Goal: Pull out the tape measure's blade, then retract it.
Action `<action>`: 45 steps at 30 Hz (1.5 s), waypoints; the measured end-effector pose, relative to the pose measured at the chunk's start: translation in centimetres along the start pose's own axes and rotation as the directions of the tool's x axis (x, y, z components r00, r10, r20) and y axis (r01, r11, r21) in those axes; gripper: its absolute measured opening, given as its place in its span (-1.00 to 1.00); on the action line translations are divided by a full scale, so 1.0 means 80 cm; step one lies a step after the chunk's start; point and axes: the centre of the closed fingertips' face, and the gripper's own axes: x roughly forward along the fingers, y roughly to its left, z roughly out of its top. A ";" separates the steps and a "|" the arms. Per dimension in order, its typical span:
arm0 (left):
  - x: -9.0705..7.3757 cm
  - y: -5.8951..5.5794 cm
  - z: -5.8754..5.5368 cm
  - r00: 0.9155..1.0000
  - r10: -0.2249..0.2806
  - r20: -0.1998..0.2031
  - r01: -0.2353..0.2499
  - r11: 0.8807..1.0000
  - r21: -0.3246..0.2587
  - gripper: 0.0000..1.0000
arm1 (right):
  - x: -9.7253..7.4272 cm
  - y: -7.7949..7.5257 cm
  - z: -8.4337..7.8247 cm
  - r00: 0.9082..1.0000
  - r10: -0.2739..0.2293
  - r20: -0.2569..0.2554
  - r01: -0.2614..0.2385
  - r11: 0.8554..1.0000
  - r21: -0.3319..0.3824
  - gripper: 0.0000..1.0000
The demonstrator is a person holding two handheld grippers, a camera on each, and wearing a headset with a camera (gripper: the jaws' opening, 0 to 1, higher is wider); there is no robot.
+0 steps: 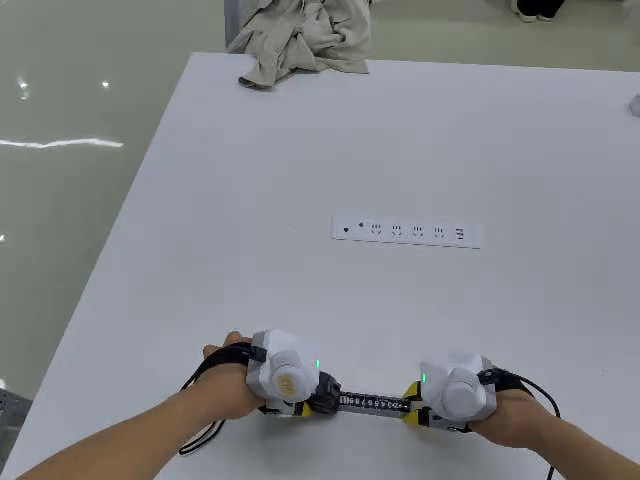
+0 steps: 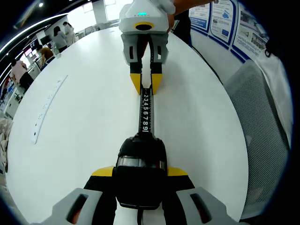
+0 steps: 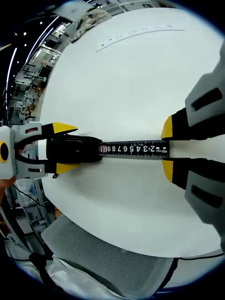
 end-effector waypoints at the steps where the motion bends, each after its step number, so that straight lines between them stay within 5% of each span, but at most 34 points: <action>1: -0.001 0.000 0.000 1.000 0.000 -0.001 0.000 1.000 0.000 -0.30 | -0.001 0.000 -0.002 1.000 0.000 -0.002 0.000 1.000 0.001 -0.75; 45: 0.001 -0.001 -0.001 1.000 -0.001 -0.010 0.001 1.000 0.007 -0.30 | -0.043 -0.004 -0.076 0.997 -0.032 -0.071 0.034 0.999 0.030 -0.75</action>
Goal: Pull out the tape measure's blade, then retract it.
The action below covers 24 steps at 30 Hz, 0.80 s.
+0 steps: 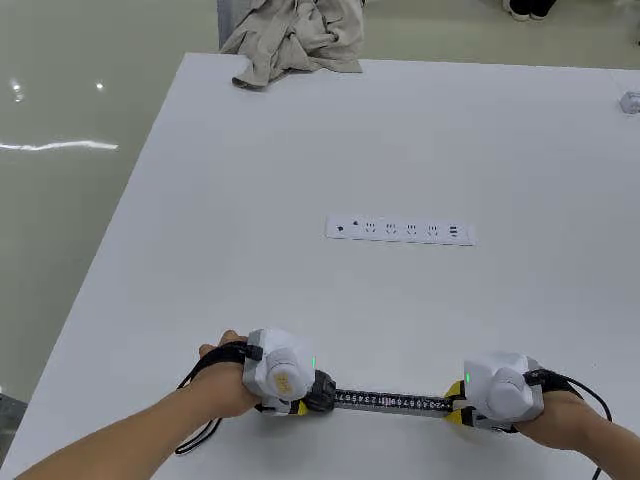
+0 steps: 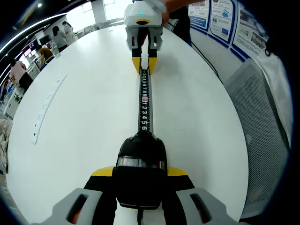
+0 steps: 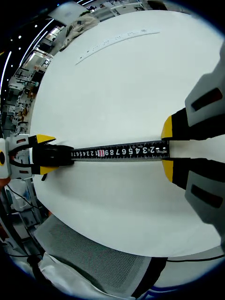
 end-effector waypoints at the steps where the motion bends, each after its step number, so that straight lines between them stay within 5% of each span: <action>1: 0.000 0.000 0.000 1.000 0.000 0.000 0.000 1.000 0.000 -0.30 | 0.000 0.000 -0.001 1.000 0.000 -0.001 0.000 1.000 0.000 -0.75; 24: -0.001 0.000 0.001 1.000 -0.001 -0.004 0.001 1.000 0.000 -0.30 | -0.015 -0.002 -0.028 1.000 -0.004 -0.026 0.005 1.000 0.016 -0.75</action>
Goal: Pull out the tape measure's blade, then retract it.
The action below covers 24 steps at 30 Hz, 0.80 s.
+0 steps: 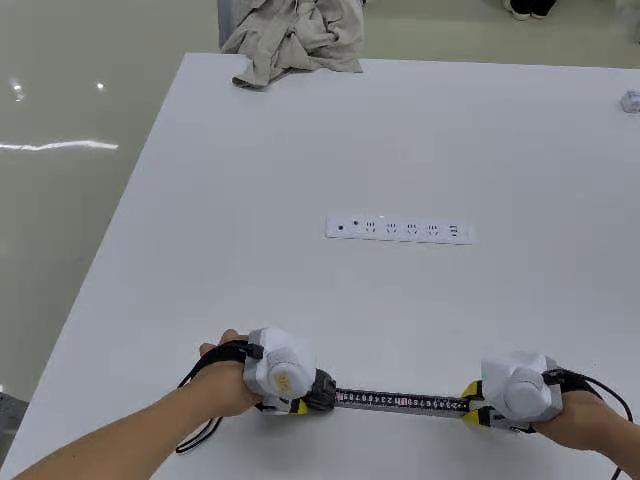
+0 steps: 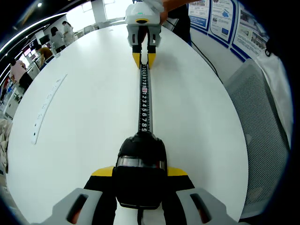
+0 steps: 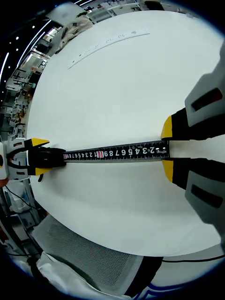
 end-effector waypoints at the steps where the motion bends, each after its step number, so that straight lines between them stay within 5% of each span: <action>1: 0.000 0.000 0.000 1.000 0.000 -0.001 0.000 1.000 0.000 -0.30 | 0.000 0.000 -0.002 1.000 -0.001 -0.001 0.001 1.000 -0.001 -0.75; 24: 0.001 0.000 0.000 1.000 -0.001 -0.004 0.001 1.000 0.001 -0.30 | -0.012 -0.001 -0.024 1.000 -0.008 -0.021 0.008 1.000 0.007 -0.75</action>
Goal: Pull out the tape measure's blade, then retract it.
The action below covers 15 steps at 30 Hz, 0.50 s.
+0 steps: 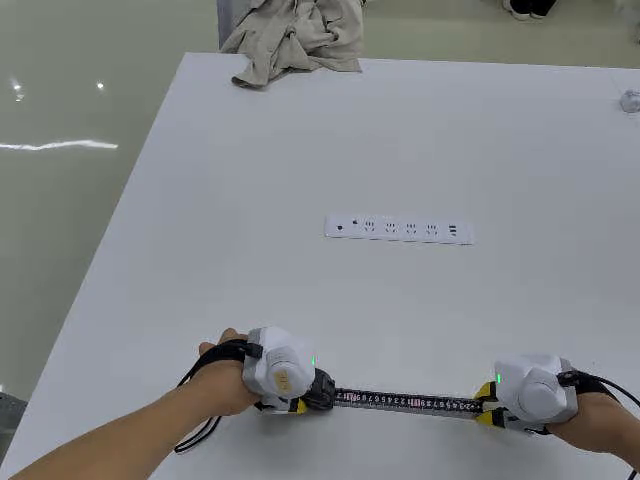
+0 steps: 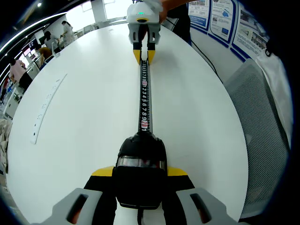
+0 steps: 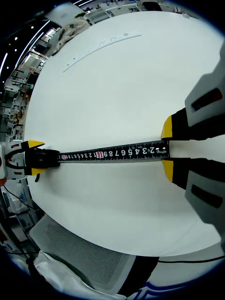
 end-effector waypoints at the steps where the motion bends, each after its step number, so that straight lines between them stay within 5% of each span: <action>1: 0.000 0.000 0.000 1.000 0.000 0.000 0.000 1.000 0.000 -0.30 | 0.000 0.000 -0.001 1.000 0.000 -0.001 0.000 1.000 0.000 -0.75; 15: -0.001 -0.001 0.001 1.000 0.006 0.003 -0.006 1.000 0.000 -0.30 | -0.001 0.000 -0.004 1.000 -0.005 -0.018 0.005 1.000 -0.004 -0.74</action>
